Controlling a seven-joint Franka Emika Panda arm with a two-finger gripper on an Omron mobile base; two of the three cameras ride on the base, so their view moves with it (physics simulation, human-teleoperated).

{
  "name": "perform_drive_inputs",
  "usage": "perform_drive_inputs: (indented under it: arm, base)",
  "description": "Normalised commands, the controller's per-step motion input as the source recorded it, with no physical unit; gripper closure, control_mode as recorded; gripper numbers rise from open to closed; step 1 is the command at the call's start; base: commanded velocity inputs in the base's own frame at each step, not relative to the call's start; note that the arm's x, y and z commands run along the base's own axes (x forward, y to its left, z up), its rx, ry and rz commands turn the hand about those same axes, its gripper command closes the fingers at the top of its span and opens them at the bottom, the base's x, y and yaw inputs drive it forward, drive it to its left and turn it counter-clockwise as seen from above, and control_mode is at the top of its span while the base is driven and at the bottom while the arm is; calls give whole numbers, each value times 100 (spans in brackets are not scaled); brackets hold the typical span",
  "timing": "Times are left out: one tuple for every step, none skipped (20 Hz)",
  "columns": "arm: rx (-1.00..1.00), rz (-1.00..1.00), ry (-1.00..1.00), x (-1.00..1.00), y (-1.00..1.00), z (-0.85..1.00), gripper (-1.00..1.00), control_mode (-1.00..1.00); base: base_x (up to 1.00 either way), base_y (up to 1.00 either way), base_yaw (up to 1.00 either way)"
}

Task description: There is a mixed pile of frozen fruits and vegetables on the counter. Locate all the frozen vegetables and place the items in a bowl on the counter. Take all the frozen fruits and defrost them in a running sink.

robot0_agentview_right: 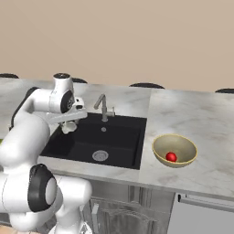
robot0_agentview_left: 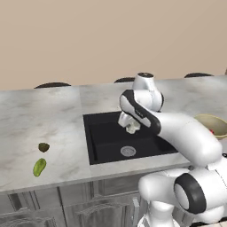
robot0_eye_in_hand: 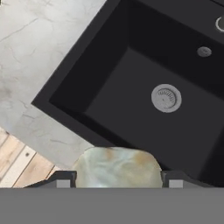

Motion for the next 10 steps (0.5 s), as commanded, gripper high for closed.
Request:
perform_drive_inputs:
  arm:
    - [-2,-3,1,0,-93,-7,100,-100]
    - [-7,-12,5,0,-92,-10,100,-100]
    - [-9,-15,3,0,-90,-6,100,-100]
    - [-10,-17,1,0,-84,-2,100,-100]
    - [-12,-14,0,0,-88,0,100,-100]
    - [-12,-14,0,0,-88,5,100,-100]
    - [-11,-14,1,1,-89,10,100,-100]
    - [-10,-13,2,3,-90,13,100,-100]
    - [-10,-12,2,7,-90,19,100,-100]
    - [-9,-11,1,10,-90,22,100,-100]
  base:
    - [0,0,0]
    - [0,0,0]
    - [0,0,0]
    - [0,0,0]
    - [0,0,0]
    - [0,0,0]
    - [0,0,0]
    - [0,0,0]
    - [0,0,0]
    - [0,0,0]
